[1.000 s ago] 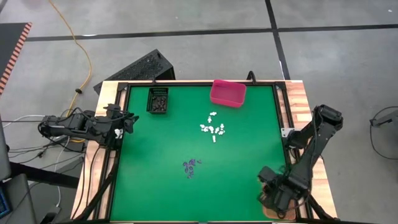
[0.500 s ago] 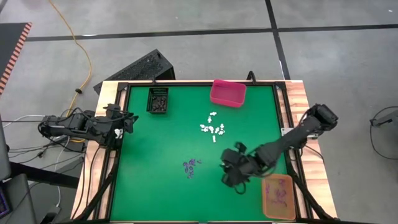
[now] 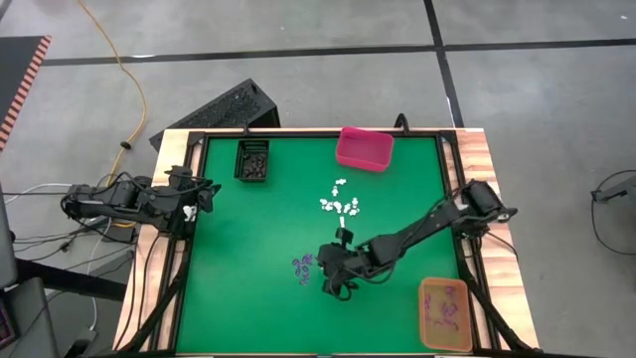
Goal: Sort Halloween decoration
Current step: Put the pink witch hat toy into the orange bin
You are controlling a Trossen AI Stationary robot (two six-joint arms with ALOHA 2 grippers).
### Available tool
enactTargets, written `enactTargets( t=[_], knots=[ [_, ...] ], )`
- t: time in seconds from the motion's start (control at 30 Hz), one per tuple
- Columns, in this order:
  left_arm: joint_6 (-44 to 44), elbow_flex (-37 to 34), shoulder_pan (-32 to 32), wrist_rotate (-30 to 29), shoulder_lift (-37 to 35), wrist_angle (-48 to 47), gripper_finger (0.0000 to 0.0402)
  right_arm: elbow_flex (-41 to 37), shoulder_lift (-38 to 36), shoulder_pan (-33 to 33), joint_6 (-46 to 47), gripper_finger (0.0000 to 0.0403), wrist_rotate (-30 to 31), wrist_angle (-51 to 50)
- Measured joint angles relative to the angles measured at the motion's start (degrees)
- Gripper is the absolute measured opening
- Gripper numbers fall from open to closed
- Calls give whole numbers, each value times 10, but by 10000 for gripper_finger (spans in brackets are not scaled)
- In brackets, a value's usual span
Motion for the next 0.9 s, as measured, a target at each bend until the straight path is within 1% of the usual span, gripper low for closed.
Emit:
enactTargets(
  t=[0.17, 0.33, 0.63, 0.9],
  knots=[
    [0, 0, 0, 0, 0, 0, 183, 0, 32, -13, -12, 150, -7, 47],
    [0, 0, 0, 0, 0, 0, 183, 0, 44, -20, 2, 150, -21, 33],
    [0, 0, 0, 0, 0, 0, 183, 0, 50, -36, 2, 149, -24, 31],
    [0, 0, 0, 0, 0, 1, 183, 0, 75, -36, 8, 149, -53, 38]
  ],
)
